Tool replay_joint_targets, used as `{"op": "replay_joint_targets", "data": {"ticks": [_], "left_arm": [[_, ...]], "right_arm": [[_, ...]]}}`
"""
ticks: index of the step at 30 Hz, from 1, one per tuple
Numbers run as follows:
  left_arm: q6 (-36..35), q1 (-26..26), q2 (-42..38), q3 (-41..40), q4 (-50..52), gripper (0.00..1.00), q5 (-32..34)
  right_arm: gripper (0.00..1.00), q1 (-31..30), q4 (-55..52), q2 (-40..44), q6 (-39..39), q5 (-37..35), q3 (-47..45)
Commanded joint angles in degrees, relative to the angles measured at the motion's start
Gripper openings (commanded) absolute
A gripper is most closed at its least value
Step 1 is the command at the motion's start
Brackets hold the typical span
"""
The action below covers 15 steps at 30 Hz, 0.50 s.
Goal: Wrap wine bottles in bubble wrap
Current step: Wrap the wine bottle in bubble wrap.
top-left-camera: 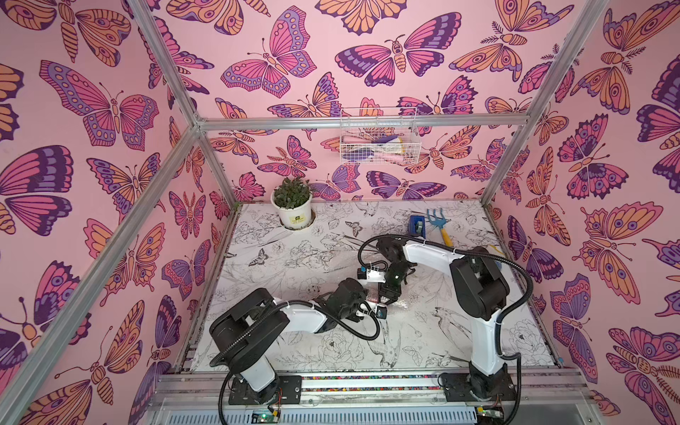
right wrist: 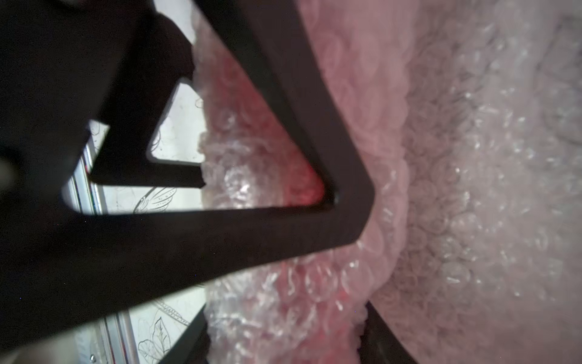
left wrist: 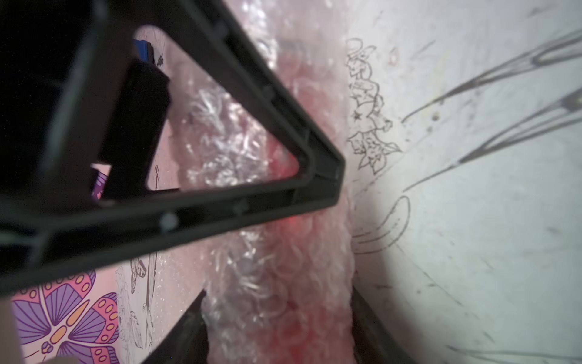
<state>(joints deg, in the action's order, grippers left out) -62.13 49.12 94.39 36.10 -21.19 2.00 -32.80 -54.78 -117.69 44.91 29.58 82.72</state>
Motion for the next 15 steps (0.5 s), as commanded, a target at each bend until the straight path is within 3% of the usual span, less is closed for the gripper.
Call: {"op": "replay_joint_targets", "data": {"ticks": [1,3,4,10,15], "left_arm": [[0.14,-1.05,1.83,-0.85,8.38,0.43,0.61],[1.74,-2.36,1.10,-0.86,10.74,0.39,-0.86],[2.38,-2.98,0.69,-0.77,11.93,0.38,-1.41],[5.10,-5.75,-1.48,2.21,22.49,0.33,-4.81],[10.43,-11.03,-0.48,12.81,43.33,0.33,-15.90]], "right_arm": [[0.61,1.48,4.38,5.56,-3.29,2.93,-2.20],[0.77,1.92,8.11,8.28,-4.89,3.19,-4.71],[0.99,2.29,10.29,9.96,-5.72,3.12,-6.06],[0.99,4.40,24.48,21.87,-11.46,-1.40,-15.86],[0.99,4.08,43.08,36.34,-11.60,-10.85,-31.82]]}}
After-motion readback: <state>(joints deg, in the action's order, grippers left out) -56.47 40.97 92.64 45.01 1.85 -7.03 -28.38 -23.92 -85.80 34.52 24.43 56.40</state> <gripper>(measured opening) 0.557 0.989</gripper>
